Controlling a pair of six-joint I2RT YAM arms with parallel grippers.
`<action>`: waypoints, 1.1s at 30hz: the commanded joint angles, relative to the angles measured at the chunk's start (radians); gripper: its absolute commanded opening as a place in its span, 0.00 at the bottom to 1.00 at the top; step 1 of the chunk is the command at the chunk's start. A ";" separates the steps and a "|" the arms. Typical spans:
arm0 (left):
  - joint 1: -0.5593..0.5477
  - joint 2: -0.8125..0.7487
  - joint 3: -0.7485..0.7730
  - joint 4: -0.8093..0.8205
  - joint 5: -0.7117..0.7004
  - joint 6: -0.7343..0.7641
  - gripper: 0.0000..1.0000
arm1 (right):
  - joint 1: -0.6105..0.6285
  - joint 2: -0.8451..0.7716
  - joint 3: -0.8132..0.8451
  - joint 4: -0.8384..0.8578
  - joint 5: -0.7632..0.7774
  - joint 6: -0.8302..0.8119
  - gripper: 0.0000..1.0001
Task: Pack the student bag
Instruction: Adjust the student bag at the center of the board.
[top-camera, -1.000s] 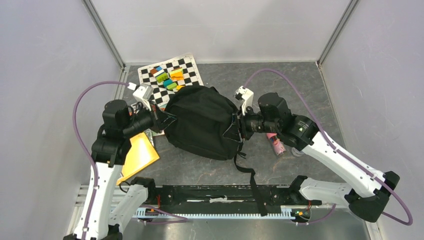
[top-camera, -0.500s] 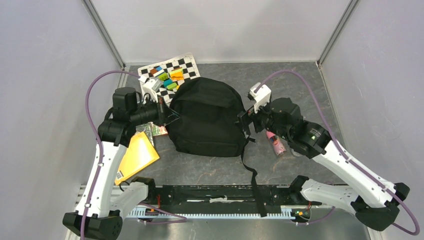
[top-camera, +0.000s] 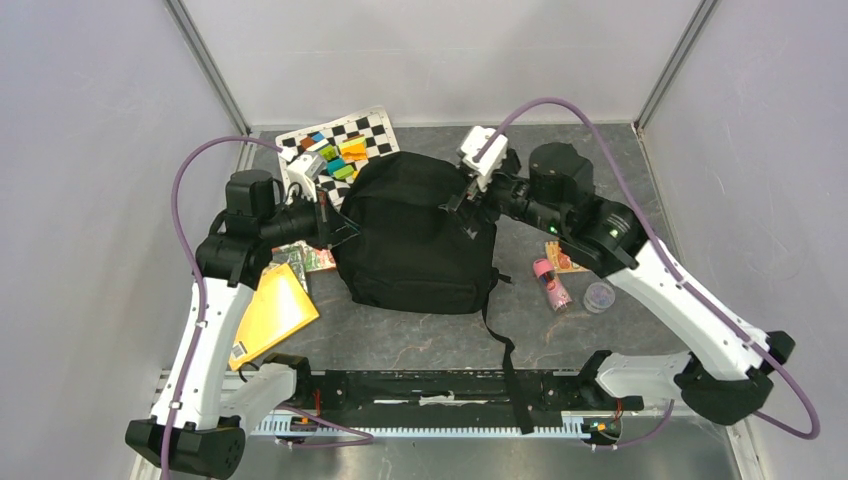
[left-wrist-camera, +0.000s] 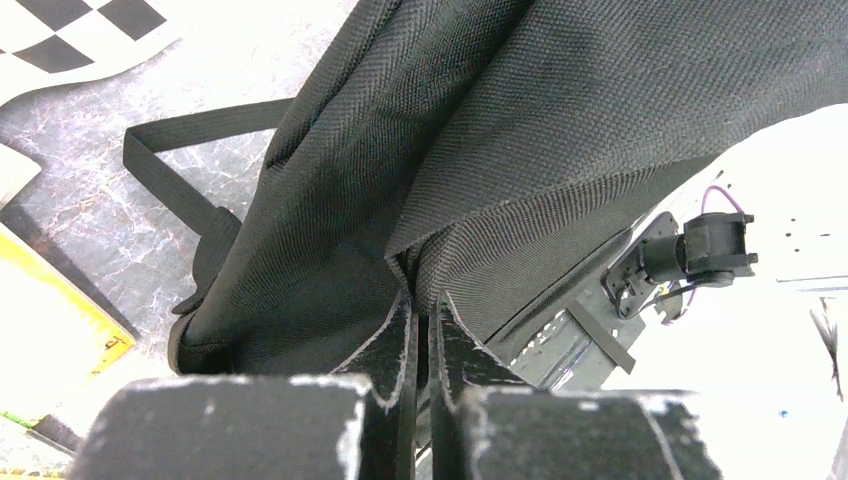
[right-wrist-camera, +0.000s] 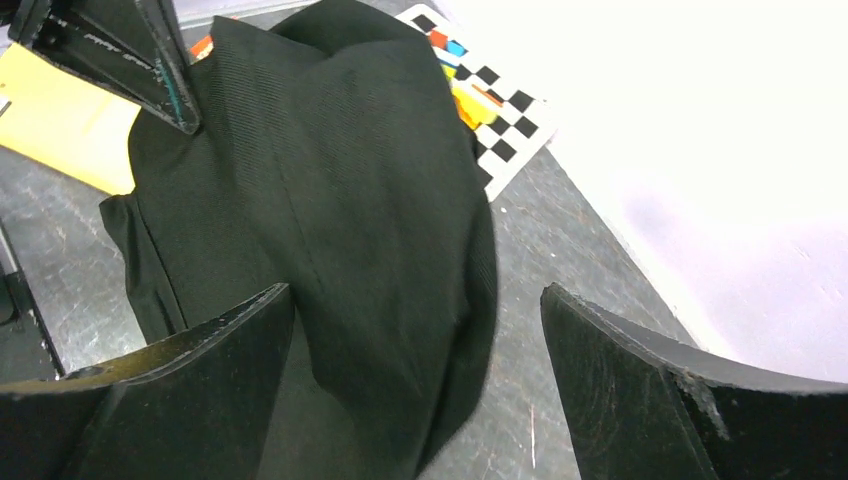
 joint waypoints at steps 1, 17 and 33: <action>-0.001 0.001 0.057 0.000 0.034 0.045 0.02 | 0.000 0.088 0.081 -0.025 -0.124 -0.097 0.98; -0.003 0.096 0.302 -0.033 0.055 -0.086 0.02 | 0.002 0.099 0.062 -0.128 -0.067 0.399 0.00; -0.176 0.317 0.294 0.014 -0.060 -0.175 0.02 | 0.004 -0.234 -0.654 0.131 0.134 0.843 0.00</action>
